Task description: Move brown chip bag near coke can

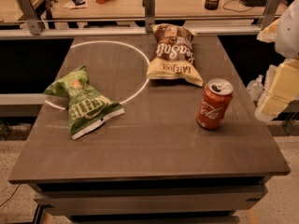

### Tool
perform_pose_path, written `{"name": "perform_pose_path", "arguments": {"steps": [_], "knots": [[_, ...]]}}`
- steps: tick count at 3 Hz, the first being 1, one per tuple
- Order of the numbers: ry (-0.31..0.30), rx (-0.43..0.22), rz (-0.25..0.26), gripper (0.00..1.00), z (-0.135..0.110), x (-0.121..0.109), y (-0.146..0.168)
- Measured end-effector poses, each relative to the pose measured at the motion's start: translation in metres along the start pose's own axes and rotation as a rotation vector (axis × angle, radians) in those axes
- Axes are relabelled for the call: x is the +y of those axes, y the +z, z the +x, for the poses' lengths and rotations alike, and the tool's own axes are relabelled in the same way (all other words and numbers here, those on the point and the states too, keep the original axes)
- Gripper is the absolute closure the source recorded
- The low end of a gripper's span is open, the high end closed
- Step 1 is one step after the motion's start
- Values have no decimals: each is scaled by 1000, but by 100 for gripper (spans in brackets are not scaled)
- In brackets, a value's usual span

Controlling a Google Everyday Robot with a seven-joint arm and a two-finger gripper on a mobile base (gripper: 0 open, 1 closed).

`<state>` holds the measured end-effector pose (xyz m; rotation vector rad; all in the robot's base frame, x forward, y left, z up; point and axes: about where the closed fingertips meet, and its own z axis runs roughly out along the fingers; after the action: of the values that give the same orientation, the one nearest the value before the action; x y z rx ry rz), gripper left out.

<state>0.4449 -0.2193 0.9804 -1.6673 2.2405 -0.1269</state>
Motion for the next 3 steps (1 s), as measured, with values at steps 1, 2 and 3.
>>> {"name": "perform_pose_path", "arguments": {"steps": [1, 2, 3], "knots": [[79, -14, 82, 0, 7, -16, -3], [166, -39, 218, 0, 12, -43, -6], [246, -76, 328, 0, 17, -68, -10]]}}
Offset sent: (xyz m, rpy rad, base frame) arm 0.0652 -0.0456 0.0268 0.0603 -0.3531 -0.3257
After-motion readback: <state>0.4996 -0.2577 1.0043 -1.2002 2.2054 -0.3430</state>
